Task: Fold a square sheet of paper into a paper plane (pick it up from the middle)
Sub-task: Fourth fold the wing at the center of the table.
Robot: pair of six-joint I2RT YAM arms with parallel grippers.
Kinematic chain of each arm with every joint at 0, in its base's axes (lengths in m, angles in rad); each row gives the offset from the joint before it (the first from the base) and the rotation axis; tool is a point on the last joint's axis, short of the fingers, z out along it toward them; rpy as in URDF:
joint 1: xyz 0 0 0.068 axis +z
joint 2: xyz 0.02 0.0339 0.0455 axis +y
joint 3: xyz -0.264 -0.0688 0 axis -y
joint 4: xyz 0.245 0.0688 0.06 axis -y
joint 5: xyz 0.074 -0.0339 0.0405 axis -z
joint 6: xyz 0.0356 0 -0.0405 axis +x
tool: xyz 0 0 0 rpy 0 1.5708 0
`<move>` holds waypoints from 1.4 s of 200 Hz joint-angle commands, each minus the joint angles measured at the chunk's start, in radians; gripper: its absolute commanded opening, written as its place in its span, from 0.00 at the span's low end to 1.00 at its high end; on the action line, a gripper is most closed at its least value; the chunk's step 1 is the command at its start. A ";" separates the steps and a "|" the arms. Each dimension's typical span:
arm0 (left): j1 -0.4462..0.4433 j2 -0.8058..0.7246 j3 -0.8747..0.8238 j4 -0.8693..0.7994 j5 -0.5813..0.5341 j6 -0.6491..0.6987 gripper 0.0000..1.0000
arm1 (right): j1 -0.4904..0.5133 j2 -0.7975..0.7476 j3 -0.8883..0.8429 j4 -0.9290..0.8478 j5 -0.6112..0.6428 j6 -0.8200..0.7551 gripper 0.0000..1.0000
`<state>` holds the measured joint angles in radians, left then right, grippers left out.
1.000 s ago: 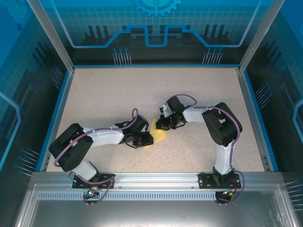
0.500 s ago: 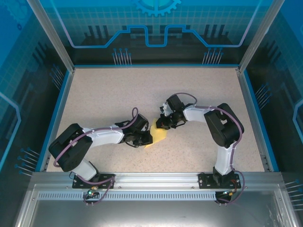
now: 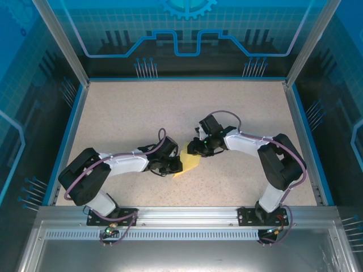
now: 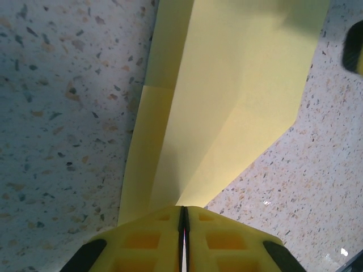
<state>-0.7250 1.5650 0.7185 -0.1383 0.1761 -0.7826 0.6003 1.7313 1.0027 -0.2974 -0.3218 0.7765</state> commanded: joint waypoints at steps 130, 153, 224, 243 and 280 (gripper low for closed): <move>-0.004 -0.019 0.014 -0.018 -0.010 0.020 0.11 | 0.092 0.159 0.130 -0.195 0.245 0.145 0.48; -0.004 -0.022 0.012 -0.020 -0.015 0.022 0.11 | 0.100 0.186 0.148 -0.243 0.279 0.155 0.48; -0.003 -0.028 0.010 -0.036 -0.038 0.019 0.10 | 0.123 0.284 0.198 -0.392 0.417 0.174 0.44; -0.003 -0.025 0.010 -0.042 -0.042 0.020 0.10 | 0.128 0.308 0.201 -0.403 0.423 0.177 0.42; -0.003 -0.022 0.009 -0.053 -0.056 0.022 0.10 | 0.131 0.335 0.207 -0.414 0.429 0.182 0.41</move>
<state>-0.7246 1.5620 0.7185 -0.1547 0.1455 -0.7826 0.7223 1.9511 1.2671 -0.6163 0.0273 0.9432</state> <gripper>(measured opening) 0.097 0.413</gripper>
